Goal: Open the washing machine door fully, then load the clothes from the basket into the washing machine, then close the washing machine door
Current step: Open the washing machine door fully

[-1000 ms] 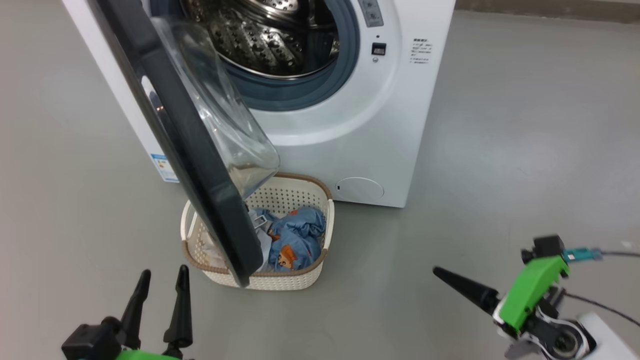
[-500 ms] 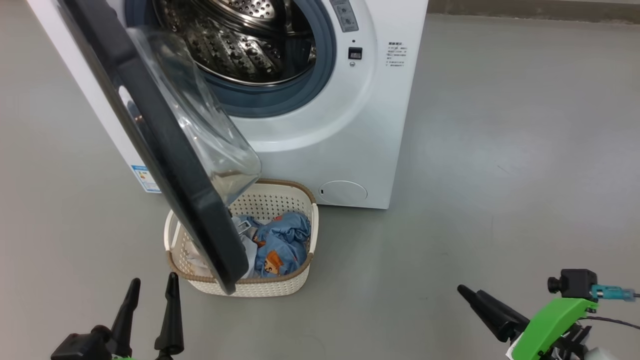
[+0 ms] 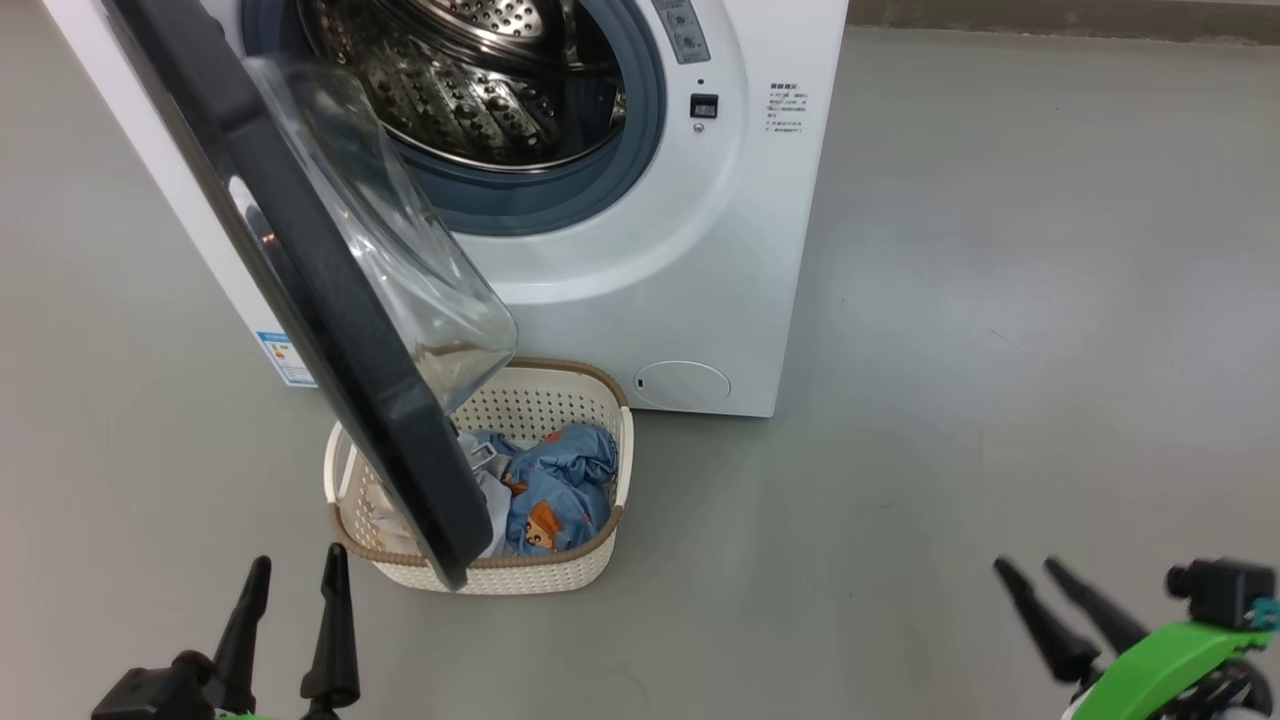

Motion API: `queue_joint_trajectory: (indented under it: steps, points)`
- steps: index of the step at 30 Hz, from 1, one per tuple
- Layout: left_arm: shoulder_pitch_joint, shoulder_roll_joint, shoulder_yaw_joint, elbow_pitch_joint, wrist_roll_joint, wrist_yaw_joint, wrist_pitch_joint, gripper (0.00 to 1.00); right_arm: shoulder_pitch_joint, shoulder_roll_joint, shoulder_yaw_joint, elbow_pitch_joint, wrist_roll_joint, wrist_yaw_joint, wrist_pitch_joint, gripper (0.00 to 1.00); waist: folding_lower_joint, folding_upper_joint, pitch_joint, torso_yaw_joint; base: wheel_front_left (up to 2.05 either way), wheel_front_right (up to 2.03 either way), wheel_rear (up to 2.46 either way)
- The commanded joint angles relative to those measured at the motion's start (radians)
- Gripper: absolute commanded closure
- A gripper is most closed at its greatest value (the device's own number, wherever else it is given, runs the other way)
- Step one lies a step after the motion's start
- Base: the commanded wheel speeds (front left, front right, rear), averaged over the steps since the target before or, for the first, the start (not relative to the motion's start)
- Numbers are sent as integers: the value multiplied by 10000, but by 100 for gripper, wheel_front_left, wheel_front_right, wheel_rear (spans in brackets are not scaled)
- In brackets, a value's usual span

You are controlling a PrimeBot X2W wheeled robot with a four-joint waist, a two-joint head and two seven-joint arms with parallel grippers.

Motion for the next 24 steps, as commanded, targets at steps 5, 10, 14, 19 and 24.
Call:
queue_joint_trajectory:
  steps: [5,10,14,19,24]
  points:
    - [-285,80,462,-324,193,-15,-63,0,-143,157,-1613,-136,-1684,100,-199,0,0,-1,-18,-4,0,0,0]
    - [-324,65,504,-389,274,-15,-63,0,711,1021,-3897,-1034,-4224,100,-202,0,0,-1,-69,-8,0,0,0]
    - [-334,60,459,-398,313,-15,-63,0,1302,1565,-4998,-1628,-5678,100,-203,0,0,-1,-88,2,0,0,0]
    - [-344,59,449,-404,336,-15,-63,0,1938,2099,-5824,-2049,-6808,100,-203,0,0,-1,-106,22,0,0,0]
    - [-327,60,408,-368,320,-15,-63,0,2463,2405,-6205,-2068,-7436,100,-204,0,0,-1,-136,47,0,0,0]
